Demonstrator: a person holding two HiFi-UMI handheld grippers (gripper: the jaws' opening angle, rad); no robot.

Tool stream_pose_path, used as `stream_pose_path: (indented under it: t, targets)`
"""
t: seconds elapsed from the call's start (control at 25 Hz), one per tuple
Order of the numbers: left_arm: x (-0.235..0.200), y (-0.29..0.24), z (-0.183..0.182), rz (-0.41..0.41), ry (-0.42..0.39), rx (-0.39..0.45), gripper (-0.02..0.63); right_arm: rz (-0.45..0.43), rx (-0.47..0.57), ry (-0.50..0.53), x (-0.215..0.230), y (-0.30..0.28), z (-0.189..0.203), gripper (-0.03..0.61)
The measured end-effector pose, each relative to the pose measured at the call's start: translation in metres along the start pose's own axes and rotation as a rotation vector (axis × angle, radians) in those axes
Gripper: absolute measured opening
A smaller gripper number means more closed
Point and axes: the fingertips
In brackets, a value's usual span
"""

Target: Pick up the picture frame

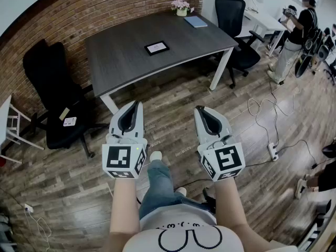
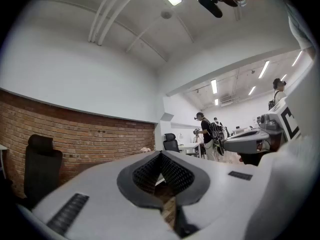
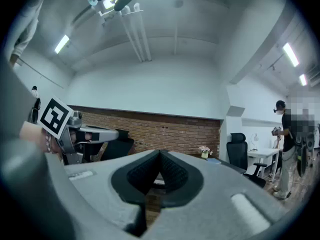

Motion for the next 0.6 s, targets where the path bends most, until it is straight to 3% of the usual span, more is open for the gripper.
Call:
stream_pose_path:
  t: [0.32,0.6]
  targets:
    - [-0.042,-0.05,0.013,-0.001,0.023,-0.001,-0.002,0.006,-0.015,0.009,0.014,-0.061,0.004,-0.002]
    - [-0.1,-0.129,0.033,0.009,0.044,-0.024,-0.002,-0.008,-0.023,-0.032,0.035,-0.156,0.013,0.0]
Point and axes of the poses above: the fingertips, and each gripper's own axes: y backward along the fingers, x to its right, z out of its underside, and after that the axes turned 3 degrees about -y, right-handed
